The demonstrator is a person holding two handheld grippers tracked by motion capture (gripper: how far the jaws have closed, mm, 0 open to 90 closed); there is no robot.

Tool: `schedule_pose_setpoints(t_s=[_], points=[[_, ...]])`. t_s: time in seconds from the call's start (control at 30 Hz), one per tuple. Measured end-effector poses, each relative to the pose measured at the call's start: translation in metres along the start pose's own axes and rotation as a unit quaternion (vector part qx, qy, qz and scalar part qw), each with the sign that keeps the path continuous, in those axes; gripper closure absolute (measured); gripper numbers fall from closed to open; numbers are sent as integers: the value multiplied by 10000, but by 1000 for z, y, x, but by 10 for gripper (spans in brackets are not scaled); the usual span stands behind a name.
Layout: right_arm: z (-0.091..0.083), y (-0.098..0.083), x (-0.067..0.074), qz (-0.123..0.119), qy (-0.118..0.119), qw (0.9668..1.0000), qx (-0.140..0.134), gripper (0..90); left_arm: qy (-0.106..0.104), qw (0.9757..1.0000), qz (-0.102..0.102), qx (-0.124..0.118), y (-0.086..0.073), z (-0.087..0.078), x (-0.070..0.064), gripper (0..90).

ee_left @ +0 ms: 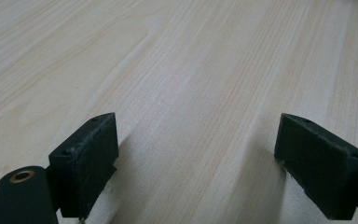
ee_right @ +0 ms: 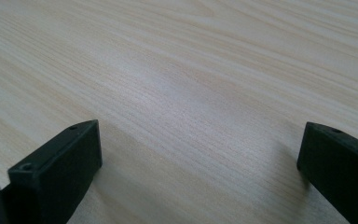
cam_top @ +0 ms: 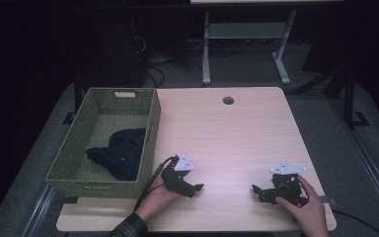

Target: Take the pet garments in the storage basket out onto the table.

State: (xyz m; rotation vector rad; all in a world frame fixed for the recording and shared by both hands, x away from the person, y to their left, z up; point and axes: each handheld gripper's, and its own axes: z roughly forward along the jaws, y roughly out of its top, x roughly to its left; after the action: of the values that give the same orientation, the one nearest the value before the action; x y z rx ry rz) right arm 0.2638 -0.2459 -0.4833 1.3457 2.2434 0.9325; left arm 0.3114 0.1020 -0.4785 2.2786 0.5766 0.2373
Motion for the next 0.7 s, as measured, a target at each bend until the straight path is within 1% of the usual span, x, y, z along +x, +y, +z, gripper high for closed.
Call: schedule_pose_setpoints(t_s=[0.17,0.43,0.53,0.7], points=[[0,0,0,5,0,10000,-2,0,1,10000,-1,1,0,0,0,129],[0,0,0,-2,-1,10000,-1,0,25,10000,-56,-12,0,0,0,131],[0,0,0,0,0,10000,0,0,4,9998,-175,-21,1,-1,1,134],[0,0,0,-13,0,10000,3,0,23,9998,-207,32,1,-2,3,135]])
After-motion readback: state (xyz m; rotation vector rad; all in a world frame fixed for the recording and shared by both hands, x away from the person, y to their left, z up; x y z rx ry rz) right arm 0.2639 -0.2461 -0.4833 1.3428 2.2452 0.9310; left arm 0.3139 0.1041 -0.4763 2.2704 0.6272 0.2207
